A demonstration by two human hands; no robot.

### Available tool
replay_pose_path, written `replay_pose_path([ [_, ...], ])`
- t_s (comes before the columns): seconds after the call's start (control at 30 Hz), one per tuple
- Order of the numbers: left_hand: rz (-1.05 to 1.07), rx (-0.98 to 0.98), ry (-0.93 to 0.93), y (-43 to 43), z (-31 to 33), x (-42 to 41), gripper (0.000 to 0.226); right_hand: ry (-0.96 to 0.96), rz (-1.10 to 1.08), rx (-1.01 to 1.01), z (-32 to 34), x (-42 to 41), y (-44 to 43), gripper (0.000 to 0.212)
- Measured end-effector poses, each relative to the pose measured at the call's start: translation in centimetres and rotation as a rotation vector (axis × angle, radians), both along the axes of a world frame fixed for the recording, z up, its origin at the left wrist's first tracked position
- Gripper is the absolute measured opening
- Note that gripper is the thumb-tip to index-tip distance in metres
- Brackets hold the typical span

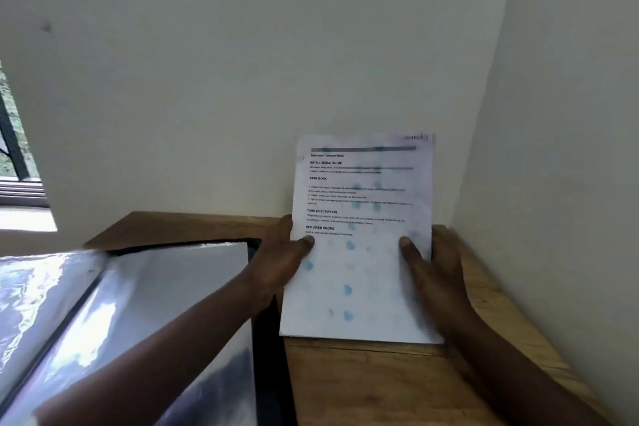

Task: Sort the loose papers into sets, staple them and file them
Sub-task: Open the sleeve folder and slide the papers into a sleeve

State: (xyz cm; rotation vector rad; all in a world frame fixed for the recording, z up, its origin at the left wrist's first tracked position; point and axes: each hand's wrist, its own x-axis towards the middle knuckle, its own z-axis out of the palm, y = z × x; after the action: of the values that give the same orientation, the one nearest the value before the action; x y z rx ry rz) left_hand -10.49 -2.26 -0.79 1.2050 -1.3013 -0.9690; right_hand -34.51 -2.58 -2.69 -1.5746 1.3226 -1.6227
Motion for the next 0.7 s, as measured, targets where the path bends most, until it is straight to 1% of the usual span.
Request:
replay_pose_path([
  [0.1,-0.082,0.055,-0.038,-0.5,1.8,1.9,0.037,-0.026,-0.013,-0.013,1.8,1.1,-0.5,0.020],
  [0.2,-0.083,0.081,-0.123,-0.8,4.3,4.6,0.037,-0.041,-0.003,-0.037,3.7,3.7,-1.0,0.011],
  [0.3,-0.080,0.063,-0.131,-0.8,6.9,8.6,0.037,-0.053,0.017,-0.098,6.1,7.7,-2.0,0.007],
  [0.37,-0.025,0.003,-0.213,-0.3,8.4,12.3,0.039,-0.059,0.040,-0.147,7.6,11.3,-2.7,0.008],
  [0.43,0.038,-0.042,-0.322,-0.3,9.2,15.2,0.043,-0.058,0.069,-0.165,9.1,14.0,-3.2,0.001],
  [0.47,0.080,-0.056,-0.334,-0.3,9.1,17.3,0.044,-0.056,0.096,-0.150,9.6,16.0,-3.6,0.005],
  [0.5,0.117,-0.063,-0.301,-0.4,8.8,19.0,0.044,-0.048,0.115,-0.128,9.8,17.8,-4.0,0.011],
  [0.57,0.233,-0.068,-0.150,-0.8,7.6,22.2,0.043,-0.047,0.143,-0.095,9.4,21.5,-4.5,0.032],
  [0.63,0.386,-0.067,-0.007,-1.5,6.3,24.5,0.043,0.050,0.111,-0.152,7.6,24.4,-4.7,0.055],
  [0.67,0.458,-0.060,0.041,-1.9,5.7,25.2,0.043,0.148,0.108,-0.191,6.4,25.4,-4.6,0.058],
  [0.7,0.515,-0.055,0.078,-2.2,5.1,25.8,0.042,0.257,0.134,-0.228,5.1,26.1,-4.4,0.053],
])
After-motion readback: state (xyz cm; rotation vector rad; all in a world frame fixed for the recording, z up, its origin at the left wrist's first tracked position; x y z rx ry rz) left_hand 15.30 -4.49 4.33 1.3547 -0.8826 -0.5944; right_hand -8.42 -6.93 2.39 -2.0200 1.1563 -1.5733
